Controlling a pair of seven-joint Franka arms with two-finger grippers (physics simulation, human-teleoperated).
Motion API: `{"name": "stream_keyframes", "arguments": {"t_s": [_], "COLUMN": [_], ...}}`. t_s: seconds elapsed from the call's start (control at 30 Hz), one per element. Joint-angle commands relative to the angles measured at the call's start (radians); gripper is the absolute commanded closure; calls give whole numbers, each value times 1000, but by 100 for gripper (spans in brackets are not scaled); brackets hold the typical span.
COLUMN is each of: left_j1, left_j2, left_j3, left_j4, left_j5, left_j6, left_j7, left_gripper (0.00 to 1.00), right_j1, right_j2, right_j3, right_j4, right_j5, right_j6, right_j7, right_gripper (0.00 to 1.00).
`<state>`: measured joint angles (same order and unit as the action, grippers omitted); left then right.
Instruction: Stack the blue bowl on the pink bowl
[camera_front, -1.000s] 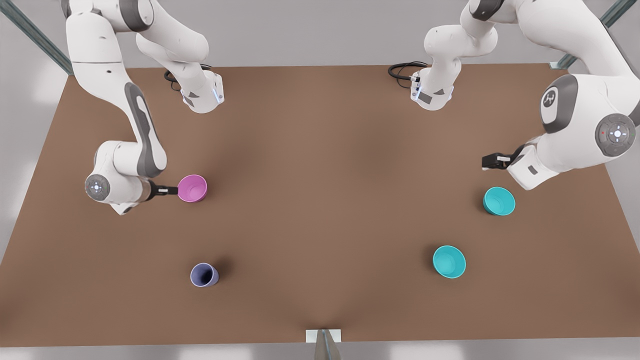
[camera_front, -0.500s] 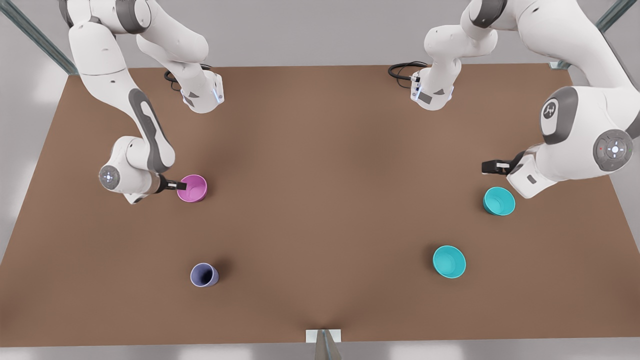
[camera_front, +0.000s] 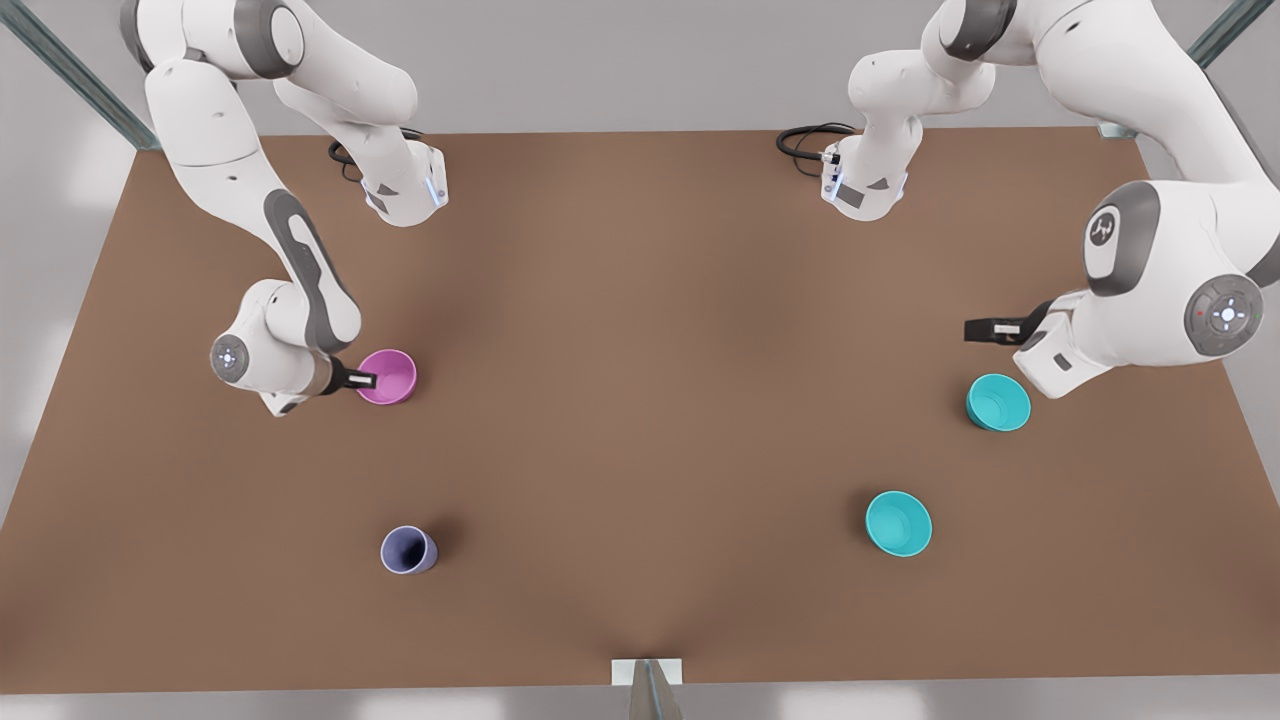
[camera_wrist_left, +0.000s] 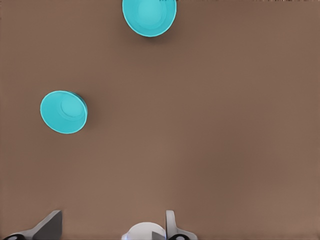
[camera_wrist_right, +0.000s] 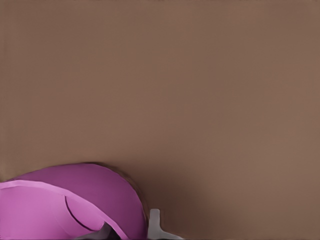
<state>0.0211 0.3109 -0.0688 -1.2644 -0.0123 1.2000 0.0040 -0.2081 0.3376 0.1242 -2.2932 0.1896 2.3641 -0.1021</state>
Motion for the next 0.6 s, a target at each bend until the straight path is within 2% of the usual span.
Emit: {"name": "stream_keyframes", "arguments": {"t_s": [0.0,0.07,0.17,0.27,0.3,0.33,0.4,0.5,0.57], "left_j1": [0,0,0,0,2,3,2,22,20], "left_j2": [-1,-7,-9,-9,-9,-7,4,27,27], "left_j3": [0,0,1,0,1,14,43,78,220], "left_j4": [2,3,5,5,5,5,3,-3,-102], "left_j5": [-3,-5,-1,-1,-5,-5,-3,-5,-11], "left_j6": [-14,-27,-28,-28,-28,-25,-14,26,169], "left_j7": [1,-1,-1,-4,1,1,-4,8,146], "left_gripper": [0,0,0,0,0,0,0,0,0], "right_j1": [1,1,1,3,3,35,217,358,475], "right_j2": [-2,-2,-31,-23,27,93,233,352,425], "right_j3": [11,18,60,169,229,273,270,267,265], "right_j4": [6,15,139,262,349,451,685,832,929], "right_j5": [-24,-24,-4,82,108,108,99,58,-59], "right_j6": [-3,-8,-233,-359,-385,-384,-367,-255,-203], "right_j7": [15,15,25,71,100,180,361,525,761], "right_gripper": [79,79,79,79,79,79,79,79,79]}}
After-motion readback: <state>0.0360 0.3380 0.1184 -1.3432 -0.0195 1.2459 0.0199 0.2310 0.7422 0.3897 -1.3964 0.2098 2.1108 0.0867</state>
